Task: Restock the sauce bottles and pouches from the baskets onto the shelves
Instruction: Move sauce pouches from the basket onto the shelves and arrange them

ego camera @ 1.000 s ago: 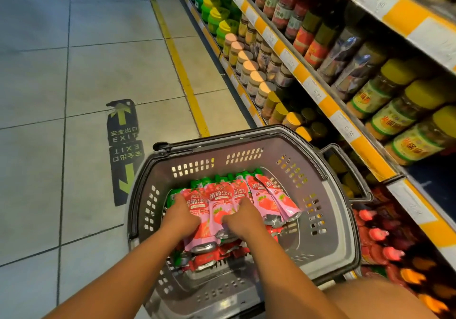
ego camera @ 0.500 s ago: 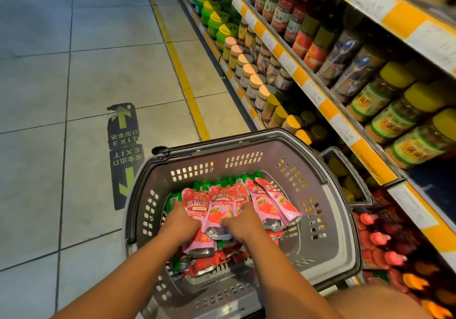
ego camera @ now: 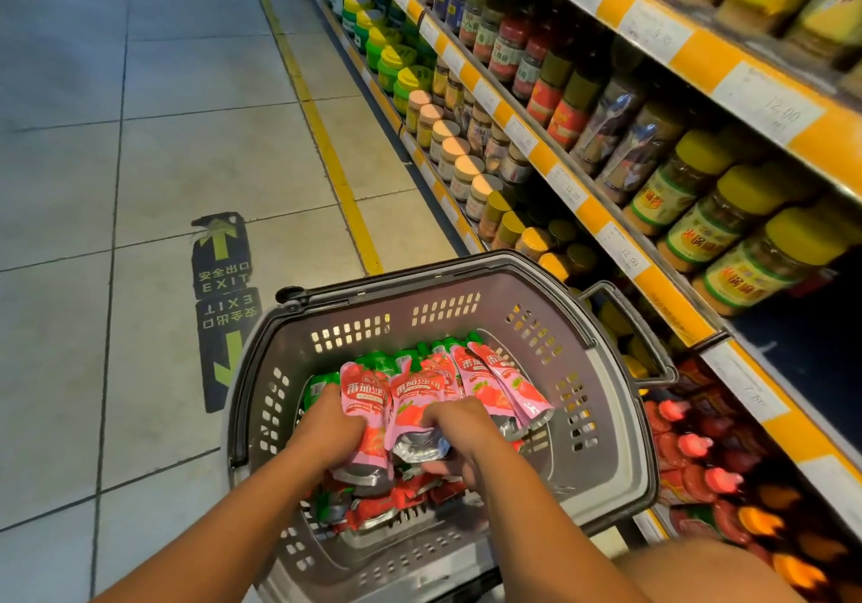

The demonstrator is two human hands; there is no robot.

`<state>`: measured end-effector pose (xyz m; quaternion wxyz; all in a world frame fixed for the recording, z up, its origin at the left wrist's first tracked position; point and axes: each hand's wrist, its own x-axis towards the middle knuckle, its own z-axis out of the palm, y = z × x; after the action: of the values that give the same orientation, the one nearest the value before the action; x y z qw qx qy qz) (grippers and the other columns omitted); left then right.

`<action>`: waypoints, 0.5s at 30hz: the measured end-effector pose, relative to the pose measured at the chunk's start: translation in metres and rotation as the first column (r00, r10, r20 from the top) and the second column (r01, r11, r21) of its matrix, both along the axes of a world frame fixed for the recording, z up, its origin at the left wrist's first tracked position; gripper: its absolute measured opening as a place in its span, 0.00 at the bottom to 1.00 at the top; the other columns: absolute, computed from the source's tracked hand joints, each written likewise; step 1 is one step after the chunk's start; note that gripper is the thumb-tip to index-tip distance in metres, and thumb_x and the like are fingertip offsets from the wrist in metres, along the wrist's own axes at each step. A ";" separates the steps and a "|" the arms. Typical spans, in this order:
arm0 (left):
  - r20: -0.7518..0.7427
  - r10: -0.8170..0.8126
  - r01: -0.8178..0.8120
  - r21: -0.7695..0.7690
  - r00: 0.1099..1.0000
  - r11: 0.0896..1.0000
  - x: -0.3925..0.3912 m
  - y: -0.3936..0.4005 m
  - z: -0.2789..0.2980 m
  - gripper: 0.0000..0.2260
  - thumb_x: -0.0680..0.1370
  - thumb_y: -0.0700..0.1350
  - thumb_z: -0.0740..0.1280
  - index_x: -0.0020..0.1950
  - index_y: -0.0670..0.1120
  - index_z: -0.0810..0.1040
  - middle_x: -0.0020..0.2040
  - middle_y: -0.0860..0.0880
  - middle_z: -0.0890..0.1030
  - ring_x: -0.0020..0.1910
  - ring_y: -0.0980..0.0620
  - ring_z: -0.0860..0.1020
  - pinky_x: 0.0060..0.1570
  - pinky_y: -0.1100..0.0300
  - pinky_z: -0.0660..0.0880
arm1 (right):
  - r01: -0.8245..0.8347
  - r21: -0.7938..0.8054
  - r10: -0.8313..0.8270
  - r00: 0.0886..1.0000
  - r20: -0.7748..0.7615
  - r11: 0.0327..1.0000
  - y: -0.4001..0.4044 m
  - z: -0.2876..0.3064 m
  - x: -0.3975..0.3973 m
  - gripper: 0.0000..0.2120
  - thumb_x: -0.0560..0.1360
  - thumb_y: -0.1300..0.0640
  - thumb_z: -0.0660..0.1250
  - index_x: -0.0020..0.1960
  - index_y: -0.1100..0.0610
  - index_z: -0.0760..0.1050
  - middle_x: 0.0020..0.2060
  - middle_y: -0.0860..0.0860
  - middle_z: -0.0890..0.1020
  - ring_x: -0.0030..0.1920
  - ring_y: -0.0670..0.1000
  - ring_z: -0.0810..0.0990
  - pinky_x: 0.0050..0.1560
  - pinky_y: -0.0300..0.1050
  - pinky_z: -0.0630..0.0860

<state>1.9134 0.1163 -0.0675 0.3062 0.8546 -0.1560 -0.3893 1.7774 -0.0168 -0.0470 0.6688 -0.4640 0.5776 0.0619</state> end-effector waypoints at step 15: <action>-0.278 0.243 -0.300 -0.187 0.929 0.935 -0.007 0.001 0.037 0.08 0.82 0.39 0.64 0.52 0.37 0.82 0.40 0.37 0.86 0.37 0.37 0.85 0.42 0.45 0.81 | 0.370 0.197 -0.410 0.882 0.232 0.908 -0.003 0.059 -0.057 0.15 0.70 0.63 0.64 0.56 0.60 0.77 0.47 0.60 0.83 0.44 0.60 0.82 0.38 0.54 0.83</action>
<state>1.9064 0.1178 -0.0301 0.4698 0.7716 -0.0388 -0.4271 1.7204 -0.0193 0.0119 0.7717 -0.2914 0.5572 -0.0951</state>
